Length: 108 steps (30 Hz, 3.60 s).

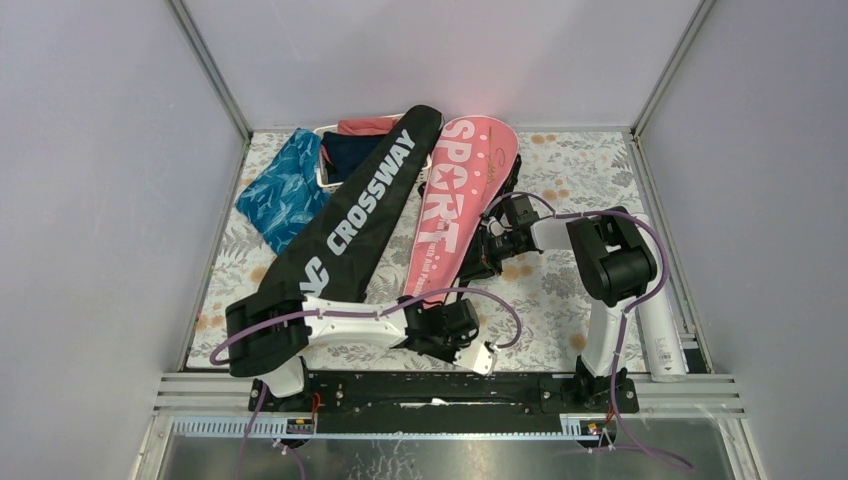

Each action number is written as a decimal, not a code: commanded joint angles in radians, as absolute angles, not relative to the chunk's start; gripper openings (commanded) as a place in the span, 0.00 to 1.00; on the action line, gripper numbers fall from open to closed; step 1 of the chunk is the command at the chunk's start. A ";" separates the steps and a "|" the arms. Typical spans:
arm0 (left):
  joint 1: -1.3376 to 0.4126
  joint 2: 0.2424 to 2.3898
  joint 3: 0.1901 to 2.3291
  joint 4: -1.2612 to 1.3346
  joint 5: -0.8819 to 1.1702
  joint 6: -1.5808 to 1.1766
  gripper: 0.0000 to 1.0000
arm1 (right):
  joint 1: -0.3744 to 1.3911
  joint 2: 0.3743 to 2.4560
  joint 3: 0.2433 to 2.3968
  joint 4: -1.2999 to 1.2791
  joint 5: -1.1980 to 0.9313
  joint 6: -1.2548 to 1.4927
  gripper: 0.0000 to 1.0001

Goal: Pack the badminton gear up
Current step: Place the racket in the racket bag.

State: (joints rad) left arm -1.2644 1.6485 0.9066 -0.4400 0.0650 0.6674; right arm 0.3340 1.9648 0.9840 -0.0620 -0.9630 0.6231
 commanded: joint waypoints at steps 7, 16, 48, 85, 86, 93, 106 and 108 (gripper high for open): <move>-1.325 1.645 0.943 -0.568 0.249 0.757 0.00 | 0.293 1.966 1.104 0.141 -0.861 0.687 0.00; -1.327 1.632 1.001 -0.665 0.414 0.788 0.00 | 0.294 1.947 1.114 0.200 -0.906 0.753 0.00; -0.899 1.531 1.152 -0.628 0.363 0.496 0.79 | 0.311 1.968 1.042 0.182 -0.801 0.674 0.00; -0.911 1.688 1.131 -0.367 0.108 0.115 0.00 | 0.307 1.972 0.977 0.381 -0.816 0.796 0.00; -0.909 1.683 1.136 -0.368 0.131 0.120 0.00 | 0.307 1.962 0.968 0.422 -0.814 0.812 0.00; -0.898 1.660 1.154 -0.382 0.291 0.134 0.00 | 0.307 1.938 0.965 0.558 -0.822 0.941 0.00; -0.801 1.658 1.182 -0.325 0.502 0.030 0.00 | 0.320 1.880 0.884 0.698 -0.767 1.042 0.00; -0.774 1.655 1.189 -0.305 0.537 0.003 0.00 | 0.322 1.852 0.868 0.663 -0.738 1.015 0.04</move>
State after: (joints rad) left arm -0.8043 1.6764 1.1267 -0.4236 0.3595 0.0753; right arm 0.3588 1.9705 0.8314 0.4229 -0.9985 0.9733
